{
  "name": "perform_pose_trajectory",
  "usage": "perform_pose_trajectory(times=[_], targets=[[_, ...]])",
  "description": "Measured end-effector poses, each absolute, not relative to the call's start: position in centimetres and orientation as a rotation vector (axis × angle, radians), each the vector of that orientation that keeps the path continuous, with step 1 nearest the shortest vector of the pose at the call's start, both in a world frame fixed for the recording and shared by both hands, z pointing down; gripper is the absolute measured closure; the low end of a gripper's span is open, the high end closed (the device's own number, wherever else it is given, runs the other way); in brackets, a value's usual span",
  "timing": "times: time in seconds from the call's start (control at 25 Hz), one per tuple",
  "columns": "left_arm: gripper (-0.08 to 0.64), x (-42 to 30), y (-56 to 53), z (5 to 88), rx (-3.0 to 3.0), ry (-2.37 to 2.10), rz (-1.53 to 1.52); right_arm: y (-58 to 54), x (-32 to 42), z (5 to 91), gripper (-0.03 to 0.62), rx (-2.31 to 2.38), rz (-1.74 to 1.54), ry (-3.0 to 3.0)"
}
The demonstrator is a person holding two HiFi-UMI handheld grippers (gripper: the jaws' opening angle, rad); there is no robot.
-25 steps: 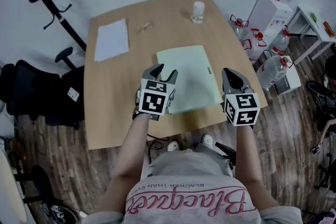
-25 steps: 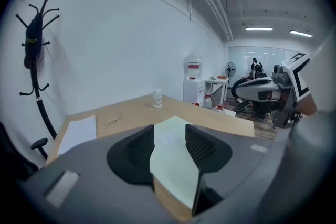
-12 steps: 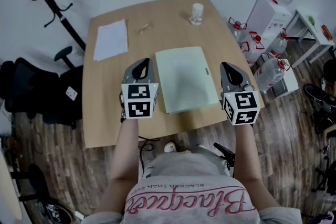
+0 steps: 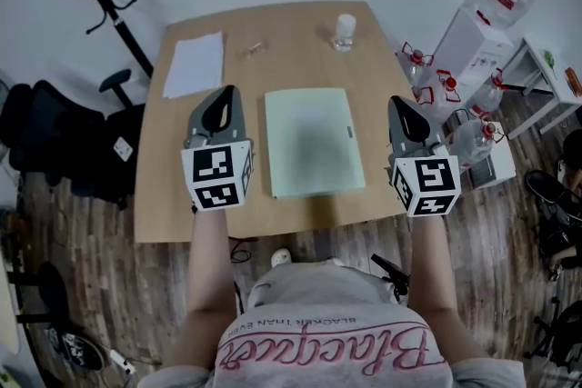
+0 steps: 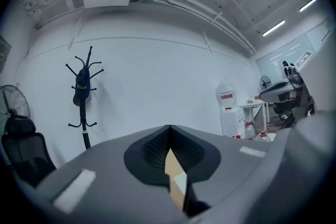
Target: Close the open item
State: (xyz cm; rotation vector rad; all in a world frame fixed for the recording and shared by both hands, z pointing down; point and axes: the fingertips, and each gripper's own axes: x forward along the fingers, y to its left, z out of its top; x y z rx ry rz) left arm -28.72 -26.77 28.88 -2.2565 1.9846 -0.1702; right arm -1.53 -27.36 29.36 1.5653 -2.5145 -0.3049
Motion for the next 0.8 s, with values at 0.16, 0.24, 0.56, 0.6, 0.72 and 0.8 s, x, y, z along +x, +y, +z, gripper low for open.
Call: perform_pose_trajectory(times=[0.16,0.24,0.56,0.6,0.72,0.8], targets=[[0.545,-28.8,-26.1,27.2,-2.215,2.008,-0.108,-27.2,-1.1,28.1,0.591,1.549,-0.35,-2.546],[0.545,-28.6,-25.9,26.5,-2.191,2.007,-0.092,-27.1,-0.7,27.5,0.591,1.554,-0.381,-2.56],[0.545,-27.7,-25.4,25.0,-2.153,1.987,-0.068,-27.0,0.3,26.1,0.591,1.554,-0.423,-2.582],[0.545,-27.6,-25.3,24.9,-2.15,1.985,-0.068,-27.0,0.4,26.1,0.591,1.555,-0.423,-2.581],[0.545,-27.5,-25.4,24.7,-2.14,1.981,-0.069,-27.1,0.6,26.0,0.591,1.562,-0.421,-2.578],[0.545,-27.6,-25.4,24.6,-2.136,1.975,-0.075,-27.2,0.6,26.0,0.591,1.565,-0.422,-2.574]])
